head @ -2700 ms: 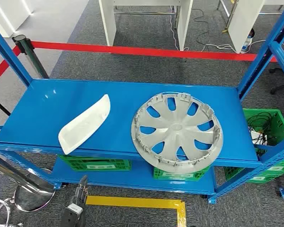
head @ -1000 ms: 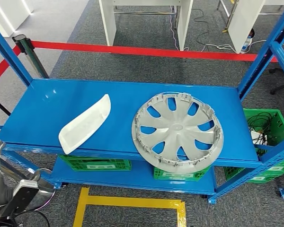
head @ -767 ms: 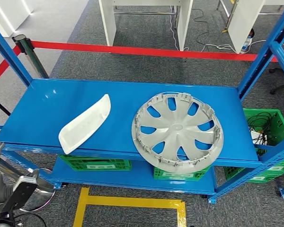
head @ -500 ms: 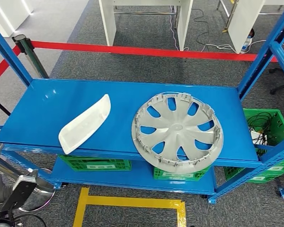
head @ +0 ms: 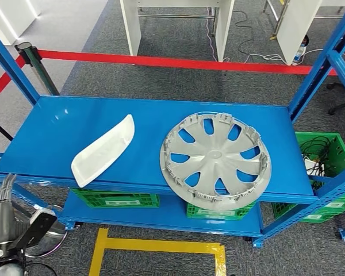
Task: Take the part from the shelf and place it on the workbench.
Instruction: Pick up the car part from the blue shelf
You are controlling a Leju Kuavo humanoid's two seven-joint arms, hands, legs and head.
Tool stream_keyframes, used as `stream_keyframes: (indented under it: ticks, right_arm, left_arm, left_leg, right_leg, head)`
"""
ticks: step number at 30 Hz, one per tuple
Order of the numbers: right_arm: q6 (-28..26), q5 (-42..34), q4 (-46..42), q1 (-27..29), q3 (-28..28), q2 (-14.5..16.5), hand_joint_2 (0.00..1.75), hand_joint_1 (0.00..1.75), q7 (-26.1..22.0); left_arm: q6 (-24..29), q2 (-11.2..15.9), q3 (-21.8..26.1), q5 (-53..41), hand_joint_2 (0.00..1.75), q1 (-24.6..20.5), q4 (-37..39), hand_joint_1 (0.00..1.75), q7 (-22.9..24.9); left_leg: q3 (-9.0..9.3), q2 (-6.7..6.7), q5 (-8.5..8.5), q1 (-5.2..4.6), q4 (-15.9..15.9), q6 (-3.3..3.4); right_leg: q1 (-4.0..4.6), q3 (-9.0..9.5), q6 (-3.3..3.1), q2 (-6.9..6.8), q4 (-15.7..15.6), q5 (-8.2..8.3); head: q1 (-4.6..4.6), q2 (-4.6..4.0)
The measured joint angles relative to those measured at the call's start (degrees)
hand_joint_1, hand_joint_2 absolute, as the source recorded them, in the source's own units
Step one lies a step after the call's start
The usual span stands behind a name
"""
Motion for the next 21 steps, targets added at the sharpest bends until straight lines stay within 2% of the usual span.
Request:
stream_keyframes:
  ticks: [7,21]
  right_arm:
    - [0.3,0.7,0.0,-0.1,1.0,-0.7,0.0,0.0,0.5]
    - [0.4,0.7,0.0,-0.1,1.4,-1.1,0.0,0.0,0.6]
  left_arm:
    - [2.2,1.0,-2.9,-7.0,1.75,-3.6,5.8,0.0,2.1]
    - [2.5,1.7,-5.1,-7.5,1.75,-5.2,9.2,0.0,2.1]
  left_leg:
    - [-0.01,0.0,0.0,0.0,0.0,0.01]
    - [-0.01,0.0,0.01,0.0,0.0,0.01]
  right_leg:
    - [0.0,0.01,0.02,0.03,0.0,0.01]
    - [0.0,-0.01,0.06,0.05,0.0,0.04]
  head:
    - [0.0,0.0]
    - [0.0,0.0]
